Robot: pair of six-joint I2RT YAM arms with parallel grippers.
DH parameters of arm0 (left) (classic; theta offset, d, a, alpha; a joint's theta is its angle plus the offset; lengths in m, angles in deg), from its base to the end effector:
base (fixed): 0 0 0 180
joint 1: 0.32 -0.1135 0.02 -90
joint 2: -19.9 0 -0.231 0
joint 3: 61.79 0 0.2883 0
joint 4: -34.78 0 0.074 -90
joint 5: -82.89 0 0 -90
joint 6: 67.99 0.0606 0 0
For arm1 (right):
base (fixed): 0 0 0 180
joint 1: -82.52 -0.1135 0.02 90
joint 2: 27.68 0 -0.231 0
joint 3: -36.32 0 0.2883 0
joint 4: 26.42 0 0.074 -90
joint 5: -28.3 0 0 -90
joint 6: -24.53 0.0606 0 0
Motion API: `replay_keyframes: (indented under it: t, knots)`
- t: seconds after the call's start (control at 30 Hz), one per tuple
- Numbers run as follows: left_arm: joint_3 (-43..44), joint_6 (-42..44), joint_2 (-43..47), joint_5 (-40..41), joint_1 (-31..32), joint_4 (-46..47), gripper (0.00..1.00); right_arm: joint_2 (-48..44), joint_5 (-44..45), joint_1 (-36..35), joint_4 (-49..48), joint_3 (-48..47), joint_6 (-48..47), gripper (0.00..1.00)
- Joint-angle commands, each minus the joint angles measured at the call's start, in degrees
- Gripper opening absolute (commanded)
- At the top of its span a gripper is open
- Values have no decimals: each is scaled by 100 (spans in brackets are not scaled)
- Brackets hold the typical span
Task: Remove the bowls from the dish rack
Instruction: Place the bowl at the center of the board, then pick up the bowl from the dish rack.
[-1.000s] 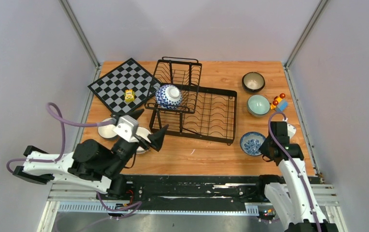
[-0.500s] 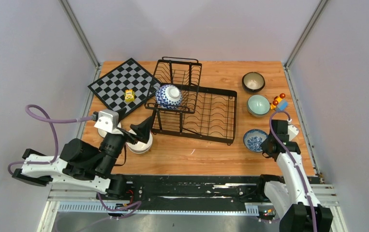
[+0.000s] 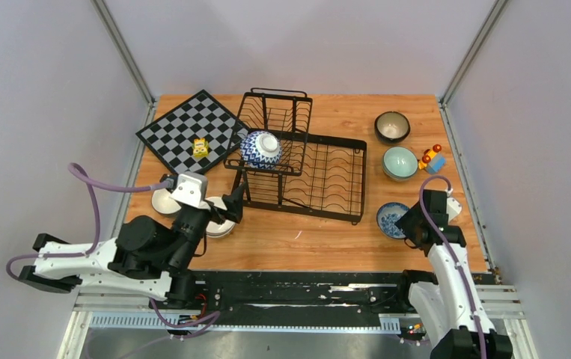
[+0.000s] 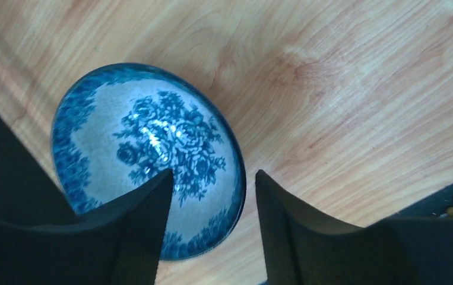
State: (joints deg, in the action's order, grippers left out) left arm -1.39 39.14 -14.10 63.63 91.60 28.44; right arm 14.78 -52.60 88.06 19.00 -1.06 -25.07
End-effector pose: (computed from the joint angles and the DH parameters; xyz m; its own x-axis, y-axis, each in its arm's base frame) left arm 0.0513 -0.1768 0.4031 0.0949 -0.0698 -0.9930 0.3468 0.9374 -0.0328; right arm 0.2199 -0.0310 0.1406 -0.4582 0.6874 -0.5635 0.6466 0.6928 0.3193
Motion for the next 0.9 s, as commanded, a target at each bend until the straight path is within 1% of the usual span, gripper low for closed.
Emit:
replay_keyframes:
  t: [0.0, 0.07, 0.1, 0.13, 0.2, 0.3, 0.33, 0.43, 0.5, 0.6, 0.7, 0.77, 0.87]
  knots:
    - [149, -340, -249, -147, -432, -171, 100, -218, -214, 10, 818, -862, 5, 60]
    - [549, -964, -440, -549, -928, -797, 100, -298, -164, -150, 999, -1394, -3, 61]
    - [756, -1365, -555, -872, -1254, -1282, 100, -352, -160, -230, 1016, -1611, 18, 61]
    - [975, -1712, -674, -1388, -1632, -1607, 100, -394, -196, -346, 996, -1828, 12, 61]
    - [1354, -2227, -936, -2075, -2274, -2037, 100, -367, -394, -621, 848, -2286, -166, 61]
    - [1841, -2676, -1277, -2872, -2949, -2390, 100, 104, -683, -1443, 643, -3081, -494, 62]
    - [1971, -2831, -1372, -3125, -3149, -2472, 100, 358, -664, -1820, 662, -3363, -578, 62]
    - [2251, -3284, -1619, -3912, -3771, -2670, 100, 1064, -184, -3033, 676, -4225, -851, 63]
    - [2387, -3447, -1732, -4492, -4163, -2809, 100, 1452, -414, -3528, 364, -4512, -990, 63]
    - [2608, -3726, -1908, -5564, -4950, -3103, 100, 2020, -1404, -3736, -218, -4876, -1041, 63]
    - [2822, -4059, -2142, -6751, -5840, -3361, 100, 2617, -2066, -3869, -677, -5333, -1052, 65]
    - [2857, -4271, -2296, -7454, -6379, -3377, 100, 2987, -2416, -3940, -903, -5642, -1066, 70]
    - [2757, -4598, -2487, -8454, -7022, -3148, 100, 3481, -2650, -4095, -1088, -6107, -1163, 76]
